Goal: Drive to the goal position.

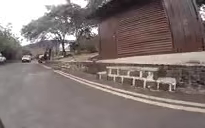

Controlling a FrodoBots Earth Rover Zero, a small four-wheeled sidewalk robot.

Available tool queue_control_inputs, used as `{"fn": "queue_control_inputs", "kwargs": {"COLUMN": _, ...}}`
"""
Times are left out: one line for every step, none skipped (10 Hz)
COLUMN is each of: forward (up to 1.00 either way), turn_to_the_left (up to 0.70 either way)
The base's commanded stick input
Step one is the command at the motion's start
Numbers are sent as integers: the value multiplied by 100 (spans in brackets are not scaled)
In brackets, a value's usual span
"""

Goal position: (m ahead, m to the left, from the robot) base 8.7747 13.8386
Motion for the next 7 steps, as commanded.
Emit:
{"fn": "queue_control_inputs", "kwargs": {"forward": 0, "turn_to_the_left": 0}}
{"fn": "queue_control_inputs", "kwargs": {"forward": 0, "turn_to_the_left": 0}}
{"fn": "queue_control_inputs", "kwargs": {"forward": 0, "turn_to_the_left": 0}}
{"fn": "queue_control_inputs", "kwargs": {"forward": 0, "turn_to_the_left": 0}}
{"fn": "queue_control_inputs", "kwargs": {"forward": 0, "turn_to_the_left": 0}}
{"fn": "queue_control_inputs", "kwargs": {"forward": 0, "turn_to_the_left": 0}}
{"fn": "queue_control_inputs", "kwargs": {"forward": 0, "turn_to_the_left": 0}}
